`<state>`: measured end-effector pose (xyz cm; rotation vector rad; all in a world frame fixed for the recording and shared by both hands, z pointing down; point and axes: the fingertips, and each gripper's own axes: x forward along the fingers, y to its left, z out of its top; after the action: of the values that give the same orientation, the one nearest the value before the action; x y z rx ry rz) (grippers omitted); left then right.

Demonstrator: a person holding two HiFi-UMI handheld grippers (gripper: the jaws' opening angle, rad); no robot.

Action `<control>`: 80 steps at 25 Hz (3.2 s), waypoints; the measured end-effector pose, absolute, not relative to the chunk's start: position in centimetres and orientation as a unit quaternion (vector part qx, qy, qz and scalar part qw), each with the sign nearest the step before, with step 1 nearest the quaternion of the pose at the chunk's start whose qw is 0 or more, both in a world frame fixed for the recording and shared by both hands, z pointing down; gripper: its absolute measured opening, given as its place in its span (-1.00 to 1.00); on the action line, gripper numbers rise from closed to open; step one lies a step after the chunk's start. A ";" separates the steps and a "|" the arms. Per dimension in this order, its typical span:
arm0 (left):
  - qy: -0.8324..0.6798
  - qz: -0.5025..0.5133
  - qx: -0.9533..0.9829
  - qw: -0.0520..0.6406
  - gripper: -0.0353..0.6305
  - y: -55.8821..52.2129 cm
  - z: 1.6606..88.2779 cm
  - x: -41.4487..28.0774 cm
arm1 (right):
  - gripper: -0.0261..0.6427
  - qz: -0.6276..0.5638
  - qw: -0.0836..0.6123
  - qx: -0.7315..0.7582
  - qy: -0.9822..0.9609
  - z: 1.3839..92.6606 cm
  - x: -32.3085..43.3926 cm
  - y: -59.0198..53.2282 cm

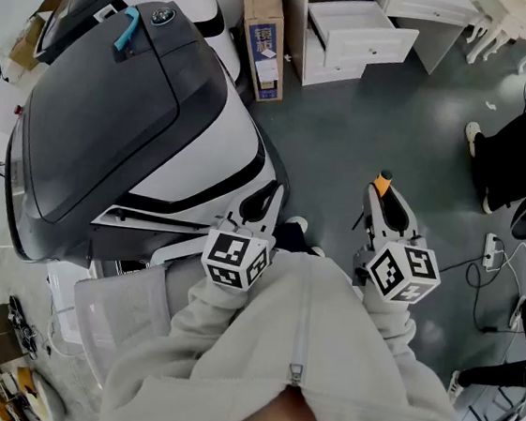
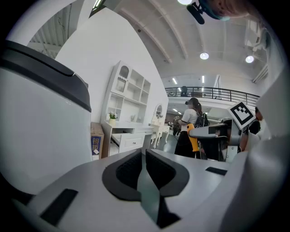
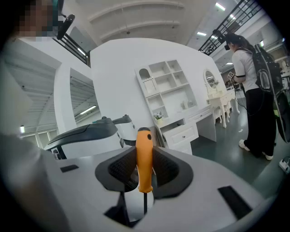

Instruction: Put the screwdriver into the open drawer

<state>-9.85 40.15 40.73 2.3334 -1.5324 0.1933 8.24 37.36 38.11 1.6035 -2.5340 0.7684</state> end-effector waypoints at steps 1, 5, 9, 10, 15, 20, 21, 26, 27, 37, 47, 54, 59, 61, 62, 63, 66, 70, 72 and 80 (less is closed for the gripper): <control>-0.540 0.067 0.821 0.172 -0.76 40.1 40.8 -9.9 | -0.55 0.248 0.024 0.518 -0.818 38.1 8.2 37.3; -0.540 0.065 0.820 0.177 -0.76 39.8 40.8 -9.9 | -0.55 0.249 0.023 0.523 -0.815 38.1 8.3 36.9; -0.535 0.069 0.823 0.178 -0.77 39.9 41.0 -9.5 | -0.55 0.255 0.018 0.527 -0.811 38.3 8.5 37.0; -0.534 0.069 0.824 0.178 -0.76 39.9 41.1 -9.5 | -0.55 0.255 0.017 0.527 -0.810 38.3 8.5 37.1; -0.533 0.069 0.825 0.176 -0.76 40.3 41.0 -8.9 | -0.55 0.259 0.015 0.529 -0.808 38.5 8.9 37.5; -0.528 0.073 0.827 0.180 -0.76 40.8 41.1 -7.9 | -0.55 0.264 0.015 0.526 -0.808 38.6 9.3 37.9; -0.527 0.074 0.827 0.181 -0.76 40.9 41.2 -7.7 | -0.55 0.266 0.015 0.525 -0.808 38.6 9.4 38.0; -0.525 0.079 0.827 0.184 -0.76 40.8 41.8 -7.3 | -0.55 0.273 0.018 0.521 -0.809 39.4 9.3 38.0; -0.524 0.080 0.827 0.185 -0.76 40.7 41.9 -7.3 | -0.55 0.274 0.019 0.520 -0.809 39.5 9.2 37.9; -0.521 0.084 0.829 0.185 -0.76 37.8 41.5 -6.5 | -0.55 0.280 0.020 0.519 -0.807 39.6 9.9 35.3; -0.520 0.082 0.829 0.189 -0.76 31.7 41.1 -5.5 | -0.55 0.285 0.033 0.520 -0.805 39.6 11.1 29.6; -0.521 0.078 0.827 0.195 -0.76 26.6 41.0 -5.1 | -0.55 0.289 0.035 0.517 -0.805 39.8 11.8 24.5; -0.513 0.078 0.833 0.193 -0.76 22.6 40.7 -4.4 | -0.55 0.293 0.038 0.525 -0.798 39.6 12.5 21.1; -0.509 0.078 0.836 0.189 -0.76 21.2 40.5 -4.3 | -0.55 0.291 0.036 0.528 -0.797 39.4 12.6 19.7; -0.508 0.078 0.837 0.188 -0.76 20.5 40.4 -4.2 | -0.55 0.291 0.034 0.529 -0.797 39.3 12.7 19.1; -0.506 0.079 0.838 0.187 -0.76 19.8 40.3 -4.2 | -0.55 0.291 0.034 0.530 -0.796 39.2 12.7 18.5; -0.502 0.080 0.841 0.186 -0.77 17.9 40.3 -4.3 | -0.55 0.291 0.032 0.532 -0.794 39.2 12.5 16.8; -0.495 0.078 0.846 0.184 -0.76 15.3 40.2 -4.3 | -0.55 0.289 0.031 0.537 -0.792 39.1 12.4 14.6; -0.491 0.077 0.848 0.183 -0.76 14.2 40.2 -4.5 | -0.55 0.287 0.030 0.540 -0.791 39.0 12.2 13.5; -0.471 0.067 0.860 0.184 -0.77 10.4 40.5 -5.1 | -0.55 0.280 0.026 0.543 -0.791 39.3 10.5 9.8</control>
<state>-5.06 10.40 40.54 2.4256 -1.3281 0.1885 10.50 9.76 39.29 1.6781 -2.4451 0.8639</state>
